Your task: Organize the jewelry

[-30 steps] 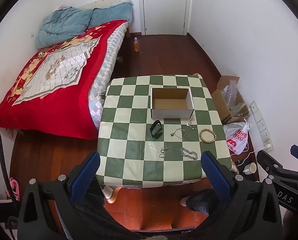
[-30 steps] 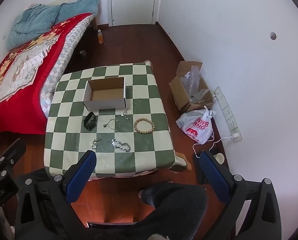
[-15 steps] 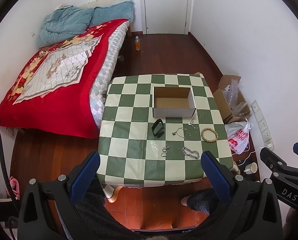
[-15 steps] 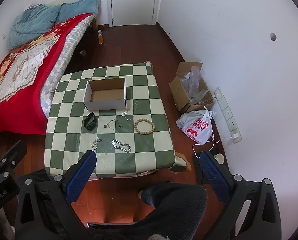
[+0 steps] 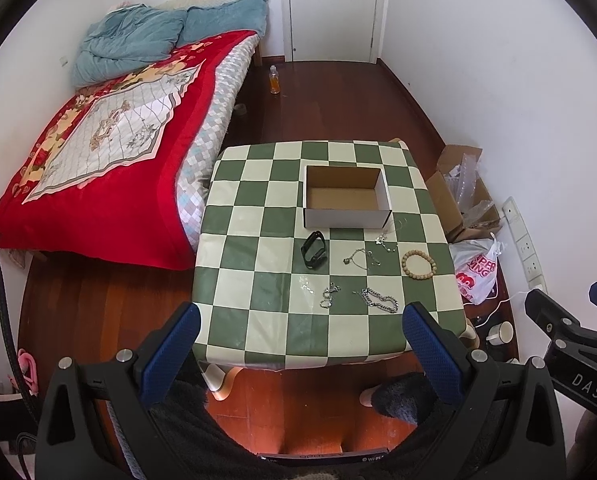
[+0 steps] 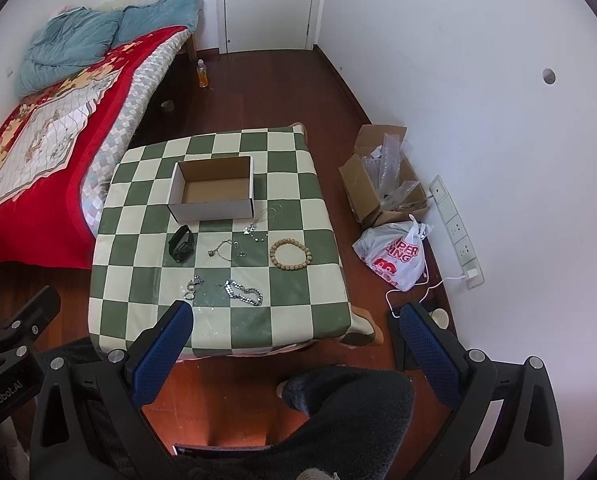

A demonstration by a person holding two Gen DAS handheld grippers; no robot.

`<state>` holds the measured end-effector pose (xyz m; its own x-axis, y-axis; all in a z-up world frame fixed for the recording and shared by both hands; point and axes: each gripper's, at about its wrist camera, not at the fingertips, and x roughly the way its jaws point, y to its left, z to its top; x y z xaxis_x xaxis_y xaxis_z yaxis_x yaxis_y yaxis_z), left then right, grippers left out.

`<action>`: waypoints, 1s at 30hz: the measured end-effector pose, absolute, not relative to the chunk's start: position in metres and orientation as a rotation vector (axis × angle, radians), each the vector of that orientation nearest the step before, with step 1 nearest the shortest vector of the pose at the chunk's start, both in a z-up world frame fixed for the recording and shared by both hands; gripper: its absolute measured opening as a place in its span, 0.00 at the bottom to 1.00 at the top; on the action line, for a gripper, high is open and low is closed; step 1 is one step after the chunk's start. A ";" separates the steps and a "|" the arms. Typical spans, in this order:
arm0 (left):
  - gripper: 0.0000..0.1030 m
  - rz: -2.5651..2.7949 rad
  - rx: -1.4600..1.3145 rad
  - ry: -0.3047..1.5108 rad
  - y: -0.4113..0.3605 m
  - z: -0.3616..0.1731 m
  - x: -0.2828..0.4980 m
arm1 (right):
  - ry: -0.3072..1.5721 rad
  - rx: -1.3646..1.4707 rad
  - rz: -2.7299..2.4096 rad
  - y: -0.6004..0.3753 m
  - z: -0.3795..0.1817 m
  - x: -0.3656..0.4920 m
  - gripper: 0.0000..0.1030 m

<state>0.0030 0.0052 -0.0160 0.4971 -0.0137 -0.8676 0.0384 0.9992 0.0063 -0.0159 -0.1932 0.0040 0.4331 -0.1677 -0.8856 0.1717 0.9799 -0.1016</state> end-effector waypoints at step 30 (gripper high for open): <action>1.00 -0.028 0.024 1.051 0.003 -0.018 0.004 | 1.092 -0.043 -0.187 -0.187 0.002 -0.013 1.00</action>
